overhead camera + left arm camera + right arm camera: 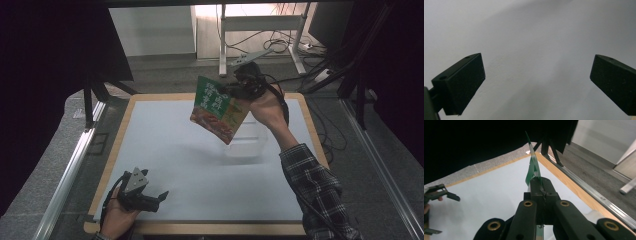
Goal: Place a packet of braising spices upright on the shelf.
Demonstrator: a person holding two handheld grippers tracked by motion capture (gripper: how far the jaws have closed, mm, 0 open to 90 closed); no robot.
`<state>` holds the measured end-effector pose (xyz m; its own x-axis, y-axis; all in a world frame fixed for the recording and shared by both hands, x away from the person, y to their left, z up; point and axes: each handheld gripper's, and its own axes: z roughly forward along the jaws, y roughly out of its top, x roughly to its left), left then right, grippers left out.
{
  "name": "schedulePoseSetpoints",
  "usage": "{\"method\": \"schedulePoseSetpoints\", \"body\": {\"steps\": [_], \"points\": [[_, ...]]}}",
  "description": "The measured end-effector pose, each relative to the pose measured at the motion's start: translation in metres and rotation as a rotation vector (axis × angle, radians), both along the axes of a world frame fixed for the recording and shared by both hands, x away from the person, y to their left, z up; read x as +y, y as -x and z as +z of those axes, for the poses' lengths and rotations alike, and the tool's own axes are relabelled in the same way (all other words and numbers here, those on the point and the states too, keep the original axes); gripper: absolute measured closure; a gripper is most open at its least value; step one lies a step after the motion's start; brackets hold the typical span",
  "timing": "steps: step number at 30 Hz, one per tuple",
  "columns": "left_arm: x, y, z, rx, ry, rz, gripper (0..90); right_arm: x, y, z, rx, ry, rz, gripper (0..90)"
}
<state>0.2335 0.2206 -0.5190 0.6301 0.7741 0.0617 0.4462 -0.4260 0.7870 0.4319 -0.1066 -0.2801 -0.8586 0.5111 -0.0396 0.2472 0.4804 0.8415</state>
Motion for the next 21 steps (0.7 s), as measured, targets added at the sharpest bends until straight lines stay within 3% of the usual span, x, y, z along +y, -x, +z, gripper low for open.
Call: {"method": "schedulePoseSetpoints", "body": {"steps": [10,21], "points": [[-0.001,0.000,-0.001,0.004,-0.004,0.000,0.0,-0.024,-0.005,-0.003,0.011,0.017,-0.039,89.7],[-0.001,0.000,-0.001,0.004,-0.012,-0.002,0.0,-0.062,0.000,-0.019,0.042,0.047,-0.088,89.7]]}}
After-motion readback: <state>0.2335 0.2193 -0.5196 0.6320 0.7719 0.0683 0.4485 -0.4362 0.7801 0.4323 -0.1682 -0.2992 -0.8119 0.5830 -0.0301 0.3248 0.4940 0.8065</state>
